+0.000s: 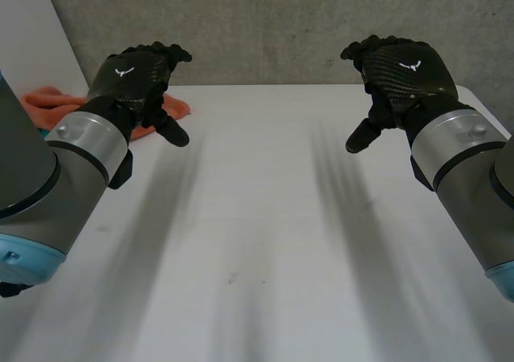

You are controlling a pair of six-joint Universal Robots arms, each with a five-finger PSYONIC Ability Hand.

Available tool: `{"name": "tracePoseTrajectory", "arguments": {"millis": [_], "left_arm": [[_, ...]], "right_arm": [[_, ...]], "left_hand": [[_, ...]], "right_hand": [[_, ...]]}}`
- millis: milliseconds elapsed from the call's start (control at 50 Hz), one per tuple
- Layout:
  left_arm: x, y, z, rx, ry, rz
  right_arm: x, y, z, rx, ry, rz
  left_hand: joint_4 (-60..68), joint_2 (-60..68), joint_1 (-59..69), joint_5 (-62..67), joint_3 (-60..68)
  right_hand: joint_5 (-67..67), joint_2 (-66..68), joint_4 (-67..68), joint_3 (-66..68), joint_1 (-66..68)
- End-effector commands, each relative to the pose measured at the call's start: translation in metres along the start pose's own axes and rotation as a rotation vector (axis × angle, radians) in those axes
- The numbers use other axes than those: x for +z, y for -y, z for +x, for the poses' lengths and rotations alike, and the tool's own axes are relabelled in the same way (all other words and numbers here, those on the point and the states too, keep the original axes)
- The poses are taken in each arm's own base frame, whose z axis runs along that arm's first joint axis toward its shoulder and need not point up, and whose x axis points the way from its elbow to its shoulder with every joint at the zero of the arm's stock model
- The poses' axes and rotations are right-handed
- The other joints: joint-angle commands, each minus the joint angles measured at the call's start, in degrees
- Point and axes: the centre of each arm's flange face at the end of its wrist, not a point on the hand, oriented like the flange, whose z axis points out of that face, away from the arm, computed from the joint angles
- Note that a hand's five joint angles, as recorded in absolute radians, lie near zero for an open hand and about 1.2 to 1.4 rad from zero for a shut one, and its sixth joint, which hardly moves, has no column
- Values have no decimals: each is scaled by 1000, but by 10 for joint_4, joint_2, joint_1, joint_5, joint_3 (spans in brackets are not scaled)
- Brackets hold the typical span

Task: Fold the laundry.

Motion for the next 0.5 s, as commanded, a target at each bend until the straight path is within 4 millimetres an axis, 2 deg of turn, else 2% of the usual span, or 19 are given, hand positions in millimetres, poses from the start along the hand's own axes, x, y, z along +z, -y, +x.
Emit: {"name": "tracePoseTrajectory", "arguments": {"millis": [20, 140, 220, 280, 360, 420, 460, 500], "left_arm": [[2, 2, -3, 3, 8, 6], [9, 1, -14, 41, 4, 10], [31, -20, -52, 171, 29, -40], [39, -28, -67, 244, 31, -60], [57, -51, -91, 373, 30, -102], [77, -74, -124, 478, 70, -130], [87, -92, -157, 546, 123, -168], [92, -102, -176, 589, 149, -194]], "right_arm": [[0, 0, 0, 0, -1, 0], [1, 0, 1, 0, 1, 1], [1, -1, 0, 0, 4, -2], [1, -1, -1, 0, 7, -3], [2, -3, -1, -2, 8, -9], [2, -4, -2, -2, 10, -9], [2, -4, -2, -2, 12, -12], [2, -6, -3, -2, 12, -15]], "left_hand": [[-59, -59, -54, -58, -58], [-57, -57, -52, -56, -56], [-57, -57, -52, -56, -56], [-57, -57, -52, -56, -56], [-49, -49, -44, -47, -48], [-44, -44, -39, -42, -42], [-30, -30, -26, -29, -29], [-25, -25, -20, -24, -24]], "right_hand": [[-53, -50, -56, -57, -21], [-53, -50, -56, -57, -21], [-53, -50, -56, -57, -21], [-53, -50, -56, -57, -21], [-53, -50, -56, -57, -21], [-53, -50, -56, -57, -21], [-53, -50, -56, -57, -21], [-53, -50, -56, -57, -21]]}}
